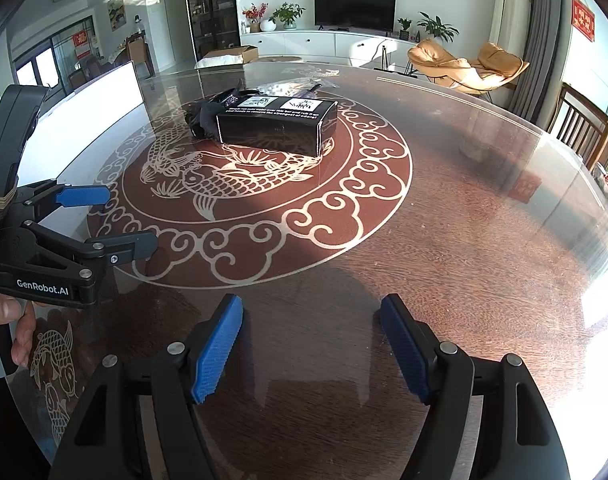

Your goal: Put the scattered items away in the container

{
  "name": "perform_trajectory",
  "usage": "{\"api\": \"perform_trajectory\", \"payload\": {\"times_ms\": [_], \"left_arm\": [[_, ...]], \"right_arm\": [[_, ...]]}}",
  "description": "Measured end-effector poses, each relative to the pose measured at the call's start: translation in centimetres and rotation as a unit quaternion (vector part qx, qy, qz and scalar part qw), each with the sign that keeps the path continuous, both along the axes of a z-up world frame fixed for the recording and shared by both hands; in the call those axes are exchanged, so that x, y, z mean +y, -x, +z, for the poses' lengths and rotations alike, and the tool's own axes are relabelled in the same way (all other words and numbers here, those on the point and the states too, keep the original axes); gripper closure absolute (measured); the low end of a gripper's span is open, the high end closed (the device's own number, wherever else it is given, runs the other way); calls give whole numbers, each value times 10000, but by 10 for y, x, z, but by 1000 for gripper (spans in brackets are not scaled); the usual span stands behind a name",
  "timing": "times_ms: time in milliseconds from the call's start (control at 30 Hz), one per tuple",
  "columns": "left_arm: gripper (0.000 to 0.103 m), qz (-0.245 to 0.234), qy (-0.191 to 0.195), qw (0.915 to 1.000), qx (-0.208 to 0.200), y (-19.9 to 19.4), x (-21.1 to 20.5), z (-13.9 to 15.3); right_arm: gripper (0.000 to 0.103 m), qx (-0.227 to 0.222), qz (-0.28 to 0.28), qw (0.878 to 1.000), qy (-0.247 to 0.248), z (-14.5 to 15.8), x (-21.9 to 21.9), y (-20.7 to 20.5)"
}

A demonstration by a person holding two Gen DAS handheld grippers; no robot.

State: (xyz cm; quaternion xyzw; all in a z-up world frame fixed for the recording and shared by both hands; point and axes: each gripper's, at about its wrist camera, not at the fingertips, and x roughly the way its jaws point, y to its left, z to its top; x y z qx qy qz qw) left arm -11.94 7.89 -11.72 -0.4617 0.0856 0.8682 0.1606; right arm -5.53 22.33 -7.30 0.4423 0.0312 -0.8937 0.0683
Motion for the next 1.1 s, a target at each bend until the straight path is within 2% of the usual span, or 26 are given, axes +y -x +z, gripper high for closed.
{"api": "perform_trajectory", "payload": {"times_ms": [900,1100], "left_arm": [[0,57,13,10000,14,1,-1,1],[0,-283,70,9995,-70,9,-4,4]], "right_arm": [[30,5,-5,10000,-16,0,0,-1],[30,5,-4,10000,-16,0,0,-1]]}}
